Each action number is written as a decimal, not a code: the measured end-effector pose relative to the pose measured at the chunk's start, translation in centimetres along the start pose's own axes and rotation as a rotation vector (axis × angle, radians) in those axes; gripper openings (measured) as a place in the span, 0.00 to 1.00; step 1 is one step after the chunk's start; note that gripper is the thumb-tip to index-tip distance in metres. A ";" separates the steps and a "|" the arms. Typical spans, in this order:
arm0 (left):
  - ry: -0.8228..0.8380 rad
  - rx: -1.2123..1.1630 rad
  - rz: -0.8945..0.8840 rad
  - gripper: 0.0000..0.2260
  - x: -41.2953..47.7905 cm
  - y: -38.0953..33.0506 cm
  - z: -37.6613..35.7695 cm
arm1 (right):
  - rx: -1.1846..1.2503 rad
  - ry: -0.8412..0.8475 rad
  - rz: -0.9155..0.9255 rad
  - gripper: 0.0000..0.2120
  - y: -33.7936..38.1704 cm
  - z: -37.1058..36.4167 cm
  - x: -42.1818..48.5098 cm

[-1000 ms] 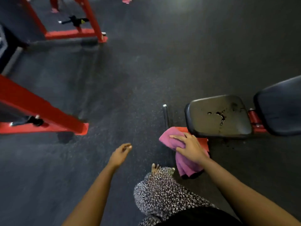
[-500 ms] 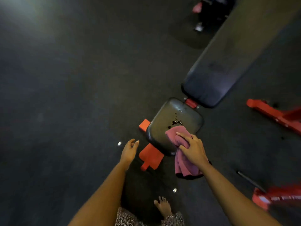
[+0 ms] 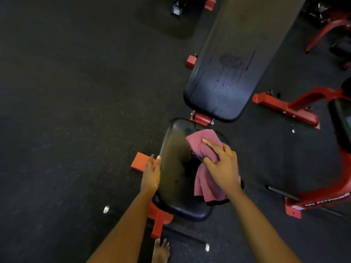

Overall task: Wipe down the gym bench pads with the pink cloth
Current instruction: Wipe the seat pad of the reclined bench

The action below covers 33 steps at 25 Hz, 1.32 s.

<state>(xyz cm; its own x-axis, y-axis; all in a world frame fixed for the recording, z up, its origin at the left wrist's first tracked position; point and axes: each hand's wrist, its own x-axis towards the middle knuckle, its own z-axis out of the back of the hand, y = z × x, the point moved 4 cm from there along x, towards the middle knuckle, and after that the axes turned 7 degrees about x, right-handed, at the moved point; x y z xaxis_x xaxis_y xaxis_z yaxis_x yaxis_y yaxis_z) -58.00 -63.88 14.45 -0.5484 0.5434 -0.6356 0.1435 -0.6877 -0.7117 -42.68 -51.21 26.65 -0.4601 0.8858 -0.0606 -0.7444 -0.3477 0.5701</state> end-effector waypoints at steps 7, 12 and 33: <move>-0.159 0.296 -0.027 0.33 1.4 -0.6 -1.8 | -0.205 0.136 0.087 0.25 1.9 -7.4 10.8; -0.197 0.321 -0.067 0.37 2.0 -0.2 -2.0 | -0.378 0.261 0.220 0.22 3.7 -13.3 10.9; 0.037 -0.222 0.195 0.38 1.1 0.4 -2.2 | -0.289 -0.029 -0.206 0.27 -2.7 -8.3 4.4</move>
<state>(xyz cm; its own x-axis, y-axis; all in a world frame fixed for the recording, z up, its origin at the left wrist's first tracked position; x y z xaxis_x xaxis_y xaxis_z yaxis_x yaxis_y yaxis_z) -56.72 -62.54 12.79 -0.4633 0.4315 -0.7740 0.4223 -0.6604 -0.6209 -46.72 -48.95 18.07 -0.2753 0.9533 -0.1242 -0.9282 -0.2300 0.2923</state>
